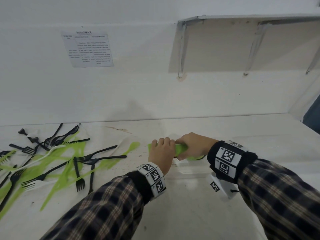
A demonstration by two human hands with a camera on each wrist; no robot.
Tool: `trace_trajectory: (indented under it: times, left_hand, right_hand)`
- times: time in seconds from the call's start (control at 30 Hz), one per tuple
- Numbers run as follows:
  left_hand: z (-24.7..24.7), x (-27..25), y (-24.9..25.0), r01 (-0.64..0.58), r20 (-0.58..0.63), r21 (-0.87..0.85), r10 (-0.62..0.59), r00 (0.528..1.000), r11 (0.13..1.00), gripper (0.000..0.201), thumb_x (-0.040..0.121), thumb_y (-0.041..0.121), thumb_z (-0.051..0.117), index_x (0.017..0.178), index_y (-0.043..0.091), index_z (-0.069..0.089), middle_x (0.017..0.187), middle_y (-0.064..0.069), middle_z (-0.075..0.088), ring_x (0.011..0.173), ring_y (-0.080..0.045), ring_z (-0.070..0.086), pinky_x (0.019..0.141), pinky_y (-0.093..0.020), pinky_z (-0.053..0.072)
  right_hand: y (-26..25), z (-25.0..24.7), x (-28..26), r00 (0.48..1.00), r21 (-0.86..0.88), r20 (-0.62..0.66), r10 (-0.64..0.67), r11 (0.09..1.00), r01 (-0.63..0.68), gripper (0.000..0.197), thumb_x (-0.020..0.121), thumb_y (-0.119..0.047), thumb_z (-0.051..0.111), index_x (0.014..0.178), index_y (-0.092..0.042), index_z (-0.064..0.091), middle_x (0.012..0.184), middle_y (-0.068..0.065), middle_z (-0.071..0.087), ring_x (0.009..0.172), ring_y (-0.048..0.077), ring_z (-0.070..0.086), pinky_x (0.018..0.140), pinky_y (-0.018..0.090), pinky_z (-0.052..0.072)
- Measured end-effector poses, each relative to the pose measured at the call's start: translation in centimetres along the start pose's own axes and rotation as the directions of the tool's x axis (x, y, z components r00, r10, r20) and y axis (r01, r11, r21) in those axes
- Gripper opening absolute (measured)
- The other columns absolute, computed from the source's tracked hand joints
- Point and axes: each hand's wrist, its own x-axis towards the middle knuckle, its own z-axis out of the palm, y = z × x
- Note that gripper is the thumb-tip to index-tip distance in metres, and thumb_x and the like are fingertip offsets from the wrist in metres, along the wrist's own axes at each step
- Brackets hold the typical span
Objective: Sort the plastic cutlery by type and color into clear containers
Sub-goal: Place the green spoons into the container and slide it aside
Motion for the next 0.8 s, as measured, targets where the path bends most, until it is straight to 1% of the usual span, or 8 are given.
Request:
trace_trajectory:
  times: [0.07,0.1,0.27,0.4,0.53,0.57,0.7,0.8]
  left_hand:
    - [0.0,0.2,0.3,0.021,0.102,-0.056,-0.015,0.995,0.998,0.044,0.088,0.031,0.056,0.128,0.015,0.047,0.122,-0.001,0.054,0.114,-0.022,0.052,0.106,-0.041,0.028]
    - [0.0,0.0,0.3,0.035,0.127,-0.1,-0.022,0.992,0.994,0.048,0.092,0.035,0.048,0.135,0.017,0.039,0.132,0.001,0.048,0.123,-0.019,0.046,0.112,-0.044,0.016]
    - [0.9,-0.8,-0.4,0.218,0.191,-0.327,-0.162,0.968,0.92,0.109,0.072,0.069,0.058,0.15,0.016,0.005,0.156,0.0,0.014,0.145,-0.015,0.007,0.115,-0.048,-0.008]
    - [1.3,-1.7,-1.2,0.386,0.359,-0.566,-0.205,0.911,0.728,0.137,0.06,0.068,0.071,0.148,0.007,-0.015,0.159,-0.007,-0.005,0.146,-0.021,-0.005,0.119,-0.043,0.001]
    - [1.7,-2.0,-1.6,0.488,0.517,-0.664,-0.124,0.847,0.566,0.165,0.03,0.081,0.07,0.146,0.008,-0.023,0.158,-0.011,0.006,0.145,-0.022,0.013,0.117,-0.038,0.02]
    - [1.8,-2.0,-1.5,0.503,0.526,-0.671,-0.129,0.841,0.545,0.165,0.031,0.078,0.072,0.146,0.009,-0.023,0.158,-0.01,0.01,0.143,-0.021,0.019,0.116,-0.035,0.023]
    - [1.8,-2.2,-1.2,0.516,0.529,-0.694,-0.131,0.838,0.501,0.136,0.064,0.038,0.084,0.147,0.007,-0.019,0.159,-0.004,0.007,0.144,-0.016,0.018,0.106,-0.015,0.018]
    - [2.0,-2.4,-1.1,0.509,0.528,-0.688,-0.124,0.84,0.518,0.133,0.066,0.037,0.083,0.148,0.007,-0.017,0.159,-0.003,0.009,0.144,-0.016,0.018,0.109,-0.019,0.018]
  right_hand:
    - [0.6,0.3,0.0,1.0,-0.018,-0.006,0.004,1.0,-0.004,0.034,0.079,-0.031,0.07,0.108,-0.015,0.06,0.095,-0.002,0.059,0.086,0.017,0.056,0.076,0.026,0.043]
    - [0.9,0.4,-0.1,1.0,-0.026,-0.005,0.01,1.0,-0.01,0.034,0.079,-0.031,0.07,0.107,-0.014,0.06,0.094,-0.002,0.058,0.085,0.017,0.055,0.074,0.025,0.042]
    - [2.7,0.7,-0.8,0.999,-0.086,-0.013,0.032,0.996,-0.033,0.033,0.082,-0.032,0.067,0.106,-0.012,0.059,0.093,0.0,0.054,0.083,0.016,0.05,0.07,0.026,0.037]
    - [3.3,1.2,-1.0,0.999,-0.155,-0.026,0.037,0.987,-0.04,0.037,0.08,-0.037,0.067,0.11,-0.016,0.057,0.096,0.0,0.053,0.086,0.016,0.048,0.074,0.028,0.038]
    - [3.1,1.4,-1.1,1.0,-0.232,-0.008,0.023,0.972,-0.025,0.043,0.08,-0.046,0.064,0.11,-0.016,0.057,0.105,0.003,0.059,0.087,0.017,0.049,0.077,0.03,0.039]
    - [3.1,1.4,-1.3,1.0,-0.237,-0.006,0.022,0.971,-0.023,0.043,0.08,-0.046,0.063,0.11,-0.016,0.057,0.106,0.004,0.059,0.09,0.018,0.052,0.078,0.031,0.04]
    - [3.3,1.6,-1.6,0.999,-0.212,0.018,0.042,0.976,-0.038,0.04,0.083,-0.042,0.062,0.112,-0.015,0.057,0.107,0.003,0.057,0.092,0.019,0.053,0.078,0.031,0.042]
    - [3.6,1.4,-1.6,0.999,-0.183,0.022,0.048,0.982,-0.043,0.037,0.082,-0.041,0.063,0.11,-0.017,0.058,0.098,0.0,0.053,0.088,0.018,0.051,0.076,0.03,0.042]
